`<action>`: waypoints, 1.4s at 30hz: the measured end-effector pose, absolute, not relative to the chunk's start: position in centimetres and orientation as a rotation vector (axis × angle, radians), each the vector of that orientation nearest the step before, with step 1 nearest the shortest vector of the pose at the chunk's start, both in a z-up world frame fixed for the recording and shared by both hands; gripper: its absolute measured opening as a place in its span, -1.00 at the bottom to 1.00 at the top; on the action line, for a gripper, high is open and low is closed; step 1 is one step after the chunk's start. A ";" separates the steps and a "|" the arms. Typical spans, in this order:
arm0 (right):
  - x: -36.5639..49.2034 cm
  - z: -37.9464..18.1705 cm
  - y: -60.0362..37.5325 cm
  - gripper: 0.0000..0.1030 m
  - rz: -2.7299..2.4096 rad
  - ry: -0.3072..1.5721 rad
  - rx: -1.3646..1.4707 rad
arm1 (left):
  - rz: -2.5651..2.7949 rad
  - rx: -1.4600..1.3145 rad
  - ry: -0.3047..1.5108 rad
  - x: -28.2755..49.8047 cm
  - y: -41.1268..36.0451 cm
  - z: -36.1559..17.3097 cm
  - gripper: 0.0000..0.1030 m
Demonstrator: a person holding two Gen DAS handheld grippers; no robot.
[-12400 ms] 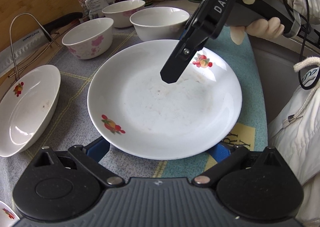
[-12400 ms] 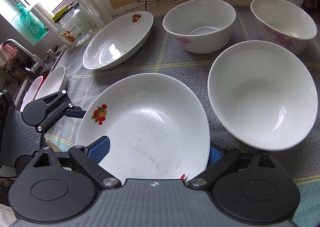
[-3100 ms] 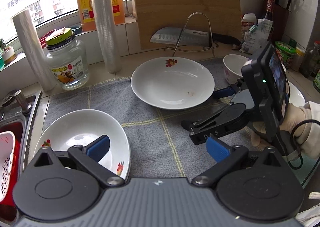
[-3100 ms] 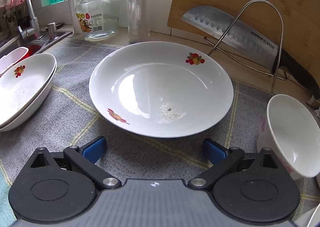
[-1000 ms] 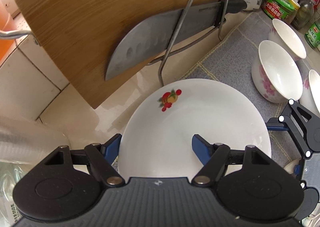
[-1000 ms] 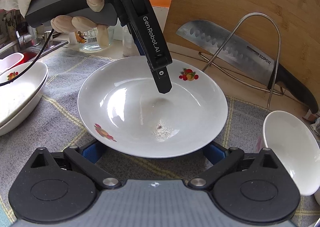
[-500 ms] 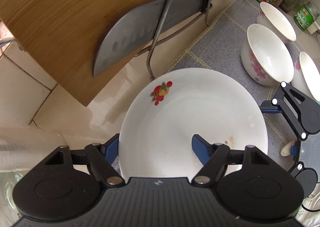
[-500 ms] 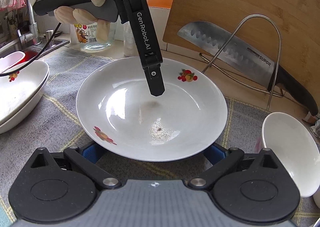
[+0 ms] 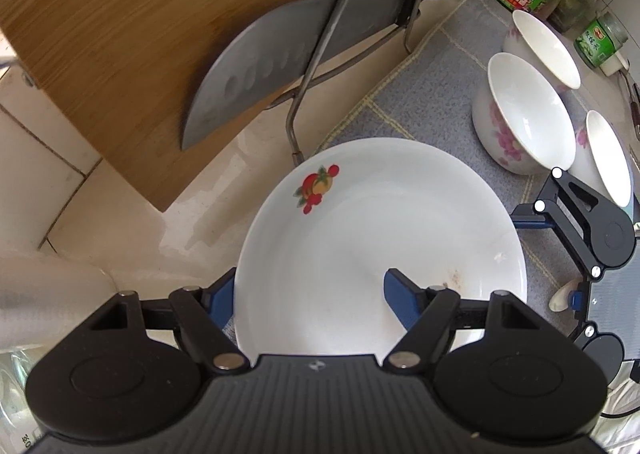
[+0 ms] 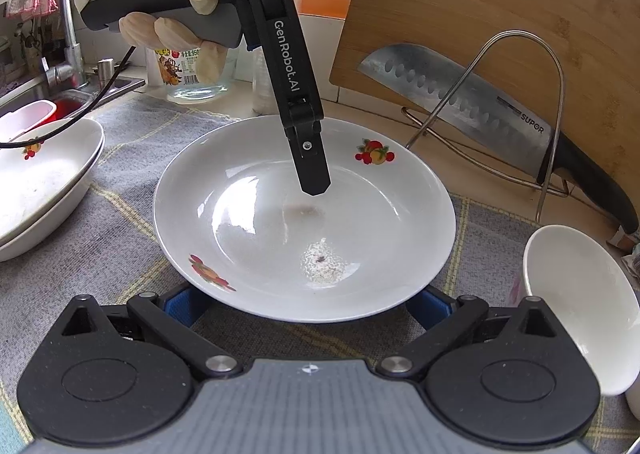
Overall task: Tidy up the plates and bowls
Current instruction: 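Carry the plate with the left tool over to the plate stack by the sink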
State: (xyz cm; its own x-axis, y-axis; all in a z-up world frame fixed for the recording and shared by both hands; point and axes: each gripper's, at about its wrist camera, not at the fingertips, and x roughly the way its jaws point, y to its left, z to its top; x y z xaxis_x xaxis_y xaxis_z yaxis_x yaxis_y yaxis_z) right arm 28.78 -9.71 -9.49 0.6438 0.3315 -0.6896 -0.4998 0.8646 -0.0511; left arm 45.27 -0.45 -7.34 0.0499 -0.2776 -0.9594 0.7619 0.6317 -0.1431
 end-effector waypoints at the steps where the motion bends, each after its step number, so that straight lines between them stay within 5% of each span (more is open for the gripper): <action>1: 28.7 -9.5 -9.7 1.00 0.478 0.731 -0.248 | -0.841 0.464 1.292 45.2 -0.4 -7.3 0.45; 42: 23.7 -4.7 -7.5 1.00 0.603 0.749 -0.356 | -0.755 0.348 1.237 37.2 5.4 -2.5 0.45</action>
